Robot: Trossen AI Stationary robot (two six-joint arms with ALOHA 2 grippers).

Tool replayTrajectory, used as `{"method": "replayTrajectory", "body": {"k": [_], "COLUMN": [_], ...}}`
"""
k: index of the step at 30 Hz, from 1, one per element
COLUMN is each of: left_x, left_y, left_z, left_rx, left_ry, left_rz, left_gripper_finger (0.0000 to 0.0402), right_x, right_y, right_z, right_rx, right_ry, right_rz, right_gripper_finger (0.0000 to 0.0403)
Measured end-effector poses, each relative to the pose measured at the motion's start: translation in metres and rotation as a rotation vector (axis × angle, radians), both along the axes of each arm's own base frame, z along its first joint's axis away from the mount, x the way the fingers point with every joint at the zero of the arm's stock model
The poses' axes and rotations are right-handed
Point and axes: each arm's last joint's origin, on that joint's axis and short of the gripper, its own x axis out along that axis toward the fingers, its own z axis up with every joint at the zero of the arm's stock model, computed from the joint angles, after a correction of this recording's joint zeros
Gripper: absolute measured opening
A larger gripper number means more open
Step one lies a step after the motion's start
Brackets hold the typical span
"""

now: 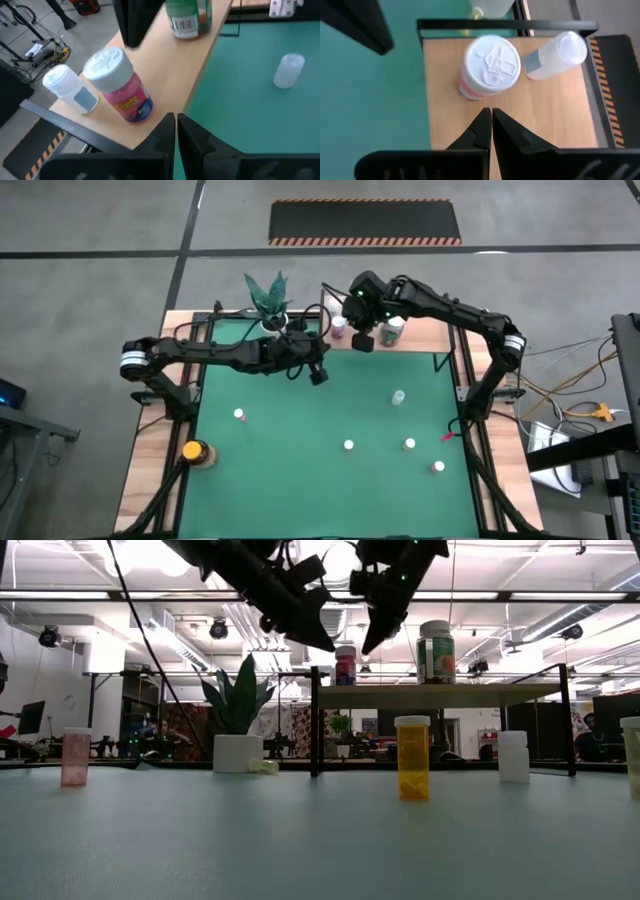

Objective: Pick and place medicine bottles onto shelf by color
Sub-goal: Put the pink pill bottle on the shelf

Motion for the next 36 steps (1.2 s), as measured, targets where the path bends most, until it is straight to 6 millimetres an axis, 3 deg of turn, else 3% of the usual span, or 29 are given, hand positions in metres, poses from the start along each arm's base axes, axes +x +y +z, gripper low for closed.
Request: {"method": "replayTrajectory", "body": {"k": [8, 13, 19, 36], "left_x": [-0.004, -0.006, -0.012, -0.080], "left_y": [-0.005, -0.006, -0.007, -0.020], "left_z": [-0.001, 0.003, 0.007, 0.022], "left_rx": [0.002, 0.018, 0.038, 0.075], "left_ry": [0.048, 0.048, 0.048, -0.202], "left_rz": [-0.017, -0.028, -0.040, -0.045], "left_gripper_finger": [0.0001, 0.0001, 0.0001, 0.0001], "right_x": [0.002, 0.016, 0.018, -0.004], "right_y": [0.006, -0.001, -0.002, 0.009], "right_z": [0.021, 0.010, -0.004, 0.001], "right_rx": [-0.044, -0.068, -0.055, -0.106], "right_ry": [-0.161, -0.244, -0.236, -0.070], "right_rz": [-0.016, -0.031, -0.039, 0.112], "right_gripper_finger": [0.0008, 0.0008, 0.0008, 0.0008]}}
